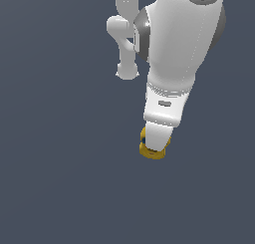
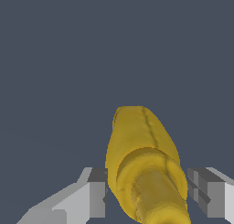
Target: Pick up the object and move it to a goal position.
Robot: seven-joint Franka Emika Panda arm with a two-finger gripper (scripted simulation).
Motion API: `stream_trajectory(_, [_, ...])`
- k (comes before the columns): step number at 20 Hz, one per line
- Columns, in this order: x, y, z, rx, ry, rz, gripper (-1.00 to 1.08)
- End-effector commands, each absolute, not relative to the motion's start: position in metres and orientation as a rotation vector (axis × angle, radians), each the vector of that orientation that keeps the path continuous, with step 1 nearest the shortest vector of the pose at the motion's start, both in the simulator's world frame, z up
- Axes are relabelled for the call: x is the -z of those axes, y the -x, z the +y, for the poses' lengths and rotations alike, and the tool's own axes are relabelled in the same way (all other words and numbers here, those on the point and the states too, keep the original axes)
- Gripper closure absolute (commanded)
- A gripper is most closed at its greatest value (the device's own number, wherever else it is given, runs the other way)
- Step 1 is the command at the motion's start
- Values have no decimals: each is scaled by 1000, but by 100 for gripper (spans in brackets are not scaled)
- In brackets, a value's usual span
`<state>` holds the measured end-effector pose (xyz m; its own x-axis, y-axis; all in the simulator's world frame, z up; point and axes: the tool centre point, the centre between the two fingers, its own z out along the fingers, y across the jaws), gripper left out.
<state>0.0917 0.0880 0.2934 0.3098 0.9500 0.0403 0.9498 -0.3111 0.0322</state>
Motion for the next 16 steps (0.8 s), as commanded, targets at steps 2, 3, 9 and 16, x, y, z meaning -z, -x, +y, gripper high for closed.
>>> stream_trajectory(2, [-341, -94, 93, -124, -2445, 1953, 108])
stream_trajectory(3, [-353, -95, 95, -133, -2418, 1985, 108])
stream_trajectory(9, [-420, -95, 102, -182, -2261, 2155, 108])
stream_trajectory(16, [-474, -93, 107, -220, -2124, 2285, 108])
